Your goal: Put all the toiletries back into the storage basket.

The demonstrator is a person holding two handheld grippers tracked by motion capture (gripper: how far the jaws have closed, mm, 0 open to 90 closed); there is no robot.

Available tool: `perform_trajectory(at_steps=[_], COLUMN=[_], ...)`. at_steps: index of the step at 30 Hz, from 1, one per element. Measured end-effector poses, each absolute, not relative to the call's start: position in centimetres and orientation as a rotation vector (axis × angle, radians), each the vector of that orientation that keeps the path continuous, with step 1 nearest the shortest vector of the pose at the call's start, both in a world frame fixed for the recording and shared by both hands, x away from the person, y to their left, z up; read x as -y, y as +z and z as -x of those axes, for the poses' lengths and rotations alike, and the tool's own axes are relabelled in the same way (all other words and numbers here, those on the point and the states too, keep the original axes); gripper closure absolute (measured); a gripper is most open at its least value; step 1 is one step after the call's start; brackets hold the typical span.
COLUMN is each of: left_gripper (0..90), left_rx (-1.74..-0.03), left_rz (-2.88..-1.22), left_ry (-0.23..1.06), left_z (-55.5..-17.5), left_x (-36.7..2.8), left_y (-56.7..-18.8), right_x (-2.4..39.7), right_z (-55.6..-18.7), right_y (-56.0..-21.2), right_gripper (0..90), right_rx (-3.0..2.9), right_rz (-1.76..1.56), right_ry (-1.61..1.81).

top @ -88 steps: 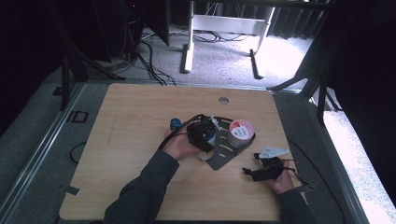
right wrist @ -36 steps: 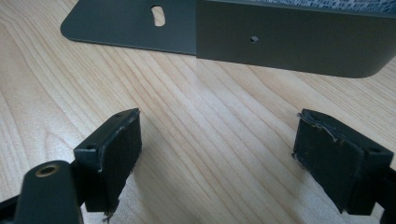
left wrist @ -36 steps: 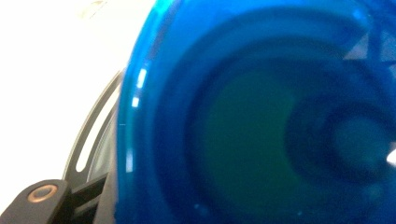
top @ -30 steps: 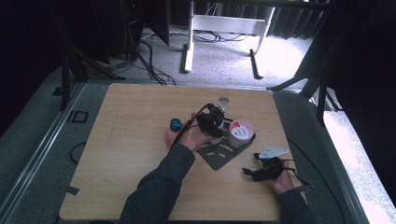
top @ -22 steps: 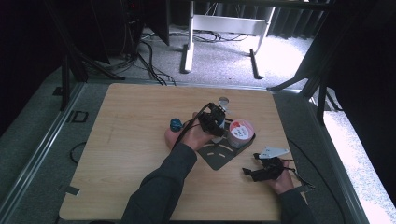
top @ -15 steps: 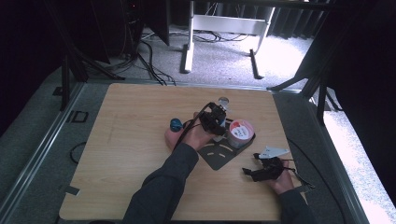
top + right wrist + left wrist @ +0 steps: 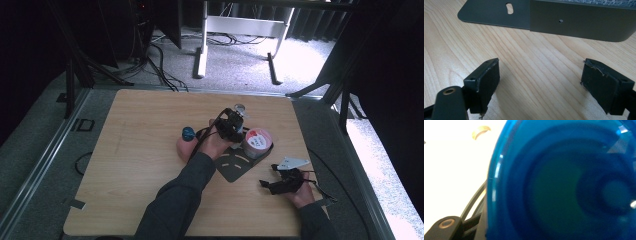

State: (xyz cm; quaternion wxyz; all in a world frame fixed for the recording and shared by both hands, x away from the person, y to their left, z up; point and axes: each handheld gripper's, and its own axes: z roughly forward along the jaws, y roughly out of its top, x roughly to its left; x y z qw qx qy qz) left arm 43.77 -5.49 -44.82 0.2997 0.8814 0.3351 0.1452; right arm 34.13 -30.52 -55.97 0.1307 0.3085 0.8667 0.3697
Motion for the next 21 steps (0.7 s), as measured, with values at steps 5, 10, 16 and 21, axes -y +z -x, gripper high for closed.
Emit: perform_trajectory(at_steps=[5,10,16,21], left_gripper=[54.6,54.7,54.6,54.6], left_rx=[-0.900,-0.910,-0.933,-0.953], left_rz=[-2.326,-2.317,-2.303,-2.289], left_ry=[0.399,0.405,0.409,0.408], left_z=[-44.2,-44.5,-45.0,-45.5], left_x=[5.6,6.1,6.5,6.8], left_y=[-44.9,-45.0,-45.4,-45.8], right_x=[30.5,30.5,30.5,30.5], right_z=[-34.1,-34.1,-34.1,-34.1], right_y=[-56.0,-56.0,-56.0,-56.0], right_gripper=[15.0,15.0,15.0,15.0], right_rx=[-2.519,-2.520,-2.520,-2.520], right_rz=[-0.895,-0.894,-0.895,-0.894], right_ry=[1.075,1.074,1.075,1.076])
